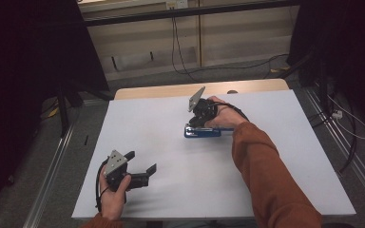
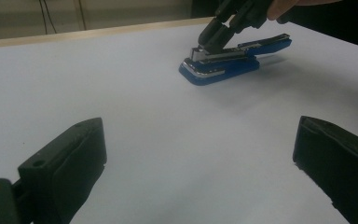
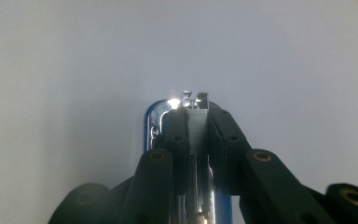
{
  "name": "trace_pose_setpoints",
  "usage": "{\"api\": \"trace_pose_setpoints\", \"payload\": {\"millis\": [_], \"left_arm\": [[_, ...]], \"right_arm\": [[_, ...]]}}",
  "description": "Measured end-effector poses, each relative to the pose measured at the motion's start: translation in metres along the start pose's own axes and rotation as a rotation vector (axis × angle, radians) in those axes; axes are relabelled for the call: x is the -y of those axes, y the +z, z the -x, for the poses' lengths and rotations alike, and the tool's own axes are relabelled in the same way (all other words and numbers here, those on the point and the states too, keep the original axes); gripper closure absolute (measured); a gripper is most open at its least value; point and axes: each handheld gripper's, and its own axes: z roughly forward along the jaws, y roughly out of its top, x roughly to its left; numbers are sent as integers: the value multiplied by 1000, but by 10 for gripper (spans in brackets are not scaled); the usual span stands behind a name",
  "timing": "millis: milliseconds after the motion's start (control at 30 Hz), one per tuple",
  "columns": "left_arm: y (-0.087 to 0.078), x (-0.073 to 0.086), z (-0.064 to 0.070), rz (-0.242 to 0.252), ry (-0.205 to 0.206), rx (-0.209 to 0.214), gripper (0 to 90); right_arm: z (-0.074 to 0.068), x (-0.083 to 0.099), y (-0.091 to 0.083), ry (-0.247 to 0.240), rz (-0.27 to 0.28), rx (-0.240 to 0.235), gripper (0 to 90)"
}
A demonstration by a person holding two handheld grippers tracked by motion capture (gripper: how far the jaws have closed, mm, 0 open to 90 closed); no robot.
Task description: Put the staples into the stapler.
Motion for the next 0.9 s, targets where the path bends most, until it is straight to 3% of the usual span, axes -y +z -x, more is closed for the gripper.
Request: {"api": "trace_pose_setpoints", "payload": {"millis": [100,900], "left_arm": [[0,0,0,-2,-4,2,27],[0,0,0,0,2,-1,27]], "right_arm": [[0,-2,0,-2,-15,1,793],[0,-2,3,47,20,9,749]]}}
